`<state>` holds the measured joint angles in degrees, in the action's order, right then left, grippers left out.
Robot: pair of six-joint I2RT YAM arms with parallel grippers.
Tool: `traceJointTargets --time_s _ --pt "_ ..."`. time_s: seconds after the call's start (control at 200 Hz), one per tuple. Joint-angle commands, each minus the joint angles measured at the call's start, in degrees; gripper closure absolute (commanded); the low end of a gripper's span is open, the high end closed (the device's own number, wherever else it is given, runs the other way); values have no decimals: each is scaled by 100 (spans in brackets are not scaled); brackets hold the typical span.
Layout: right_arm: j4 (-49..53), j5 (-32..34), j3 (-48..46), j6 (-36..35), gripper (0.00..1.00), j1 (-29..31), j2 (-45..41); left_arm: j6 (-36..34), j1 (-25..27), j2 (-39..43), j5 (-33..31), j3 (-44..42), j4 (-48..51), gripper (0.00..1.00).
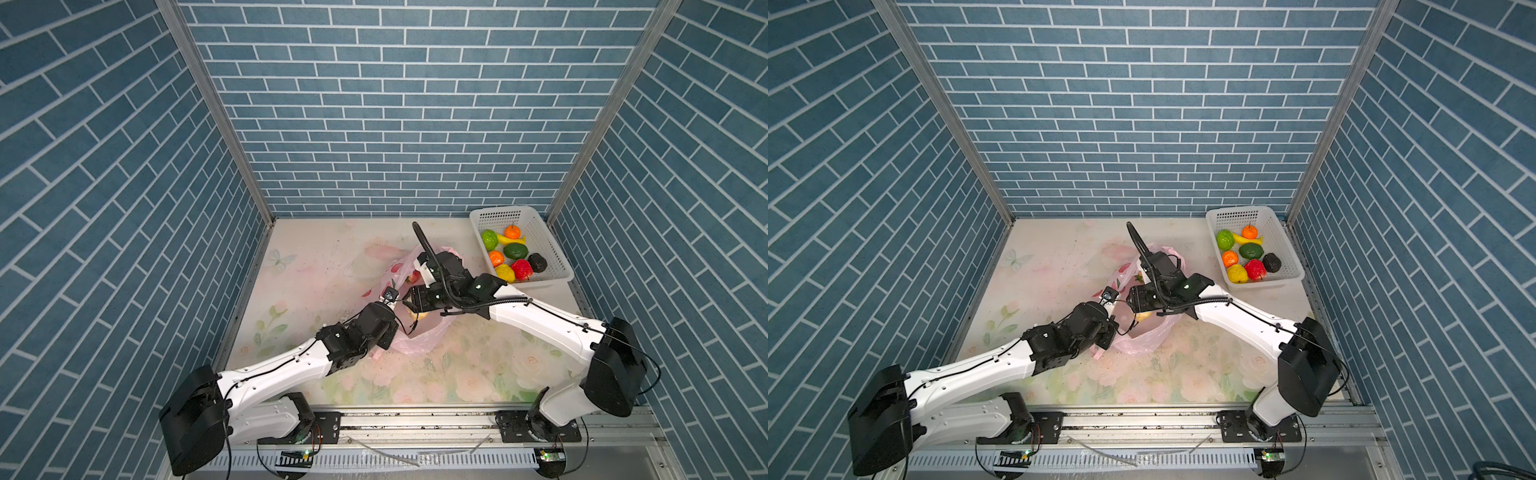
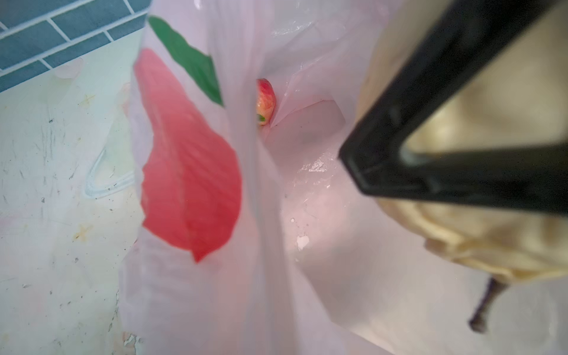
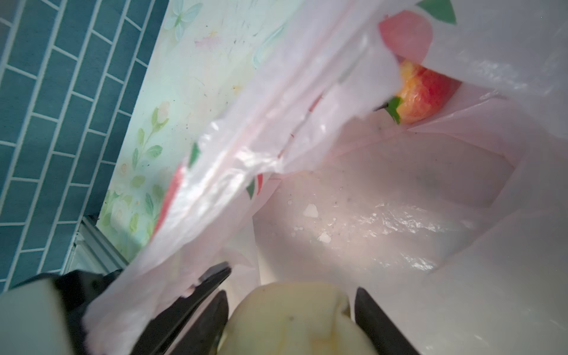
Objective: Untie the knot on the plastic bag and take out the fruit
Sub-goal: 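Lift the pale fruit out of the bag and carry it to the basket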
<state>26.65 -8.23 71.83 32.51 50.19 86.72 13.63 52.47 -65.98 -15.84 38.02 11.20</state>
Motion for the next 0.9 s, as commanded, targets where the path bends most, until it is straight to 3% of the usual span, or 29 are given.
traceJointTargets --time_s 0.0,0.225,0.465,0.895 --pt "686 -88 769 -327 43 -31 -386 -60 -39 -47 -78 137 -15 100" --pt "1184 -162 1503 -615 43 -499 -769 -62 -41 -52 -69 165 14 100" --pt "1513 -44 1994 -923 42 -1412 -1169 -41 -52 8 -69 161 75 100" --pt "1191 -138 1397 -1445 41 -3760 -1104 -39 -47 57 49 139 72 100"
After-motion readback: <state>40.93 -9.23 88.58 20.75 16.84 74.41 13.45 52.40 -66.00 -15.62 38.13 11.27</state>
